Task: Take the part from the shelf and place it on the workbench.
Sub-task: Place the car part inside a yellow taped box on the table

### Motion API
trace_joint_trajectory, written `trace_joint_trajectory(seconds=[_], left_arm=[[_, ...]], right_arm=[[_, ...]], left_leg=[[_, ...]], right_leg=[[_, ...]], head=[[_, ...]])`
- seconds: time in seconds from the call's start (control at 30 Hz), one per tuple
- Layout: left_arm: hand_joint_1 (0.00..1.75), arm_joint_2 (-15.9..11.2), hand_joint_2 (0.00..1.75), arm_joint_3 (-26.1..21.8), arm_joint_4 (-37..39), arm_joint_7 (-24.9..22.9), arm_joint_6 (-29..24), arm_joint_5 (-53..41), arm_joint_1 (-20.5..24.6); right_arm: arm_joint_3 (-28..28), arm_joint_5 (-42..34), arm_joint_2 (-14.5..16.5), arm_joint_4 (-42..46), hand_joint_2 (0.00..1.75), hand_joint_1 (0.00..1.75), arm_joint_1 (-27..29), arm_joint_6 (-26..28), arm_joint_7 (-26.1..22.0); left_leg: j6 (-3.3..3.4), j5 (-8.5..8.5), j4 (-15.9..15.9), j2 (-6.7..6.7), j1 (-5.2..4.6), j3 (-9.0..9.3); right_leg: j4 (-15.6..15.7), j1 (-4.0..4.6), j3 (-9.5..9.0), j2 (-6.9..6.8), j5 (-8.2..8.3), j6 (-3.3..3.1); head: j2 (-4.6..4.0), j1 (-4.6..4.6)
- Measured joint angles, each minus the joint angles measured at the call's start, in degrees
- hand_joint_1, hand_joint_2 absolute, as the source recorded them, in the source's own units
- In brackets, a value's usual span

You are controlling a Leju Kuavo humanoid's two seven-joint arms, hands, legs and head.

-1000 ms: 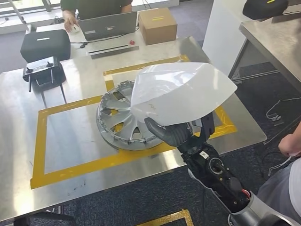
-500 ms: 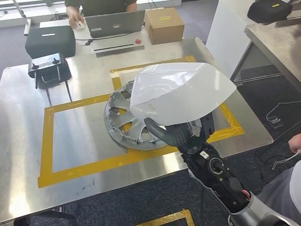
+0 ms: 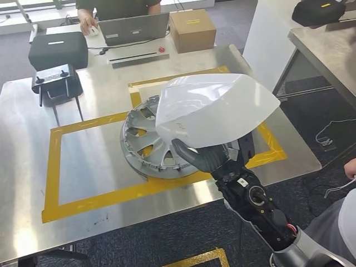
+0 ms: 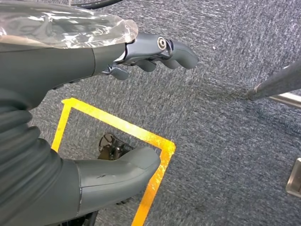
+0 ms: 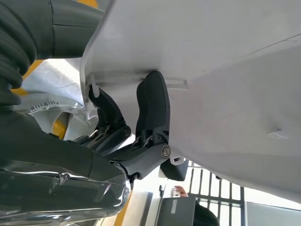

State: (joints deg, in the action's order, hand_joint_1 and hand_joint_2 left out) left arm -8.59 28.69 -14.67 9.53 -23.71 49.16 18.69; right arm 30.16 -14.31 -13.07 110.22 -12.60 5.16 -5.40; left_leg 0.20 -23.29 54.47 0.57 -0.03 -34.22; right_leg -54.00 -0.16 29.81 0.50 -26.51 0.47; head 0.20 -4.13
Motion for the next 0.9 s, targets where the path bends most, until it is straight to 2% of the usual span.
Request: trace_joint_trajectory(seconds=[0.17, 0.3, 0.4, 0.53, 0.7, 0.9], left_arm=[[0.00, 0.00, 1.75, 0.27, 0.00, 0.00, -0.46, -0.83, 0.13], [0.00, 0.15, 1.75, 0.40, 0.00, 0.01, -0.57, -1.58, 0.54], [0.00, 0.50, 1.75, 0.92, 0.00, 0.05, -1.24, -2.11, 1.06], [0.00, 1.57, 1.75, 1.98, -0.03, 0.07, -3.09, -3.06, 2.01], [0.00, 2.75, 1.75, 3.03, -0.07, 0.15, -3.50, -2.84, 2.60], [0.00, 3.43, 1.75, 3.63, -0.07, 0.41, -3.43, -2.27, 2.86]], right_arm=[[0.07, 2.78, 0.00, -0.10, 1.75, 1.75, 0.00, 0.09, 1.35], [0.61, 3.70, 0.00, -1.79, 1.75, 1.75, -2.61, -3.64, 2.86], [1.79, 4.58, 0.01, -4.26, 1.75, 1.75, -6.88, -5.41, 5.50], [6.27, 7.68, 0.73, -10.42, 1.75, 1.75, -17.02, -5.16, 10.13], [12.31, 12.25, 3.51, -19.32, 1.75, 1.75, -26.57, -3.59, 8.62], [17.23, 15.09, 8.01, -29.79, 1.75, 1.75, -33.02, -3.36, 4.62]], left_leg=[[-0.06, 0.04, -0.18, 0.01, 0.00, 0.12], [-0.15, 0.10, -0.26, 0.01, -0.01, 0.15], [-0.20, 0.14, -0.30, 0.02, -0.01, 0.18], [-0.33, 0.27, -0.34, -0.01, -0.03, 0.19], [-0.33, 0.34, -0.36, 0.09, 0.01, 0.19], [-0.33, 0.34, -0.42, 0.10, 0.02, 0.19]], right_leg=[[0.01, 0.00, -0.05, 0.01, -0.01, -0.01], [0.00, 0.02, -0.06, 0.05, 0.00, -0.02], [0.00, 0.07, -0.11, 0.03, 0.02, -0.04], [0.00, 0.12, -0.07, 0.15, 0.13, -0.12], [-0.01, 0.13, -0.12, -0.06, 0.13, -0.12], [-0.01, 0.14, -0.08, -0.07, 0.10, -0.14]], head=[[0.00, 0.00], [0.00, 0.01], [0.00, -0.01], [0.00, 0.01], [0.00, -0.01], [0.00, 0.00]])
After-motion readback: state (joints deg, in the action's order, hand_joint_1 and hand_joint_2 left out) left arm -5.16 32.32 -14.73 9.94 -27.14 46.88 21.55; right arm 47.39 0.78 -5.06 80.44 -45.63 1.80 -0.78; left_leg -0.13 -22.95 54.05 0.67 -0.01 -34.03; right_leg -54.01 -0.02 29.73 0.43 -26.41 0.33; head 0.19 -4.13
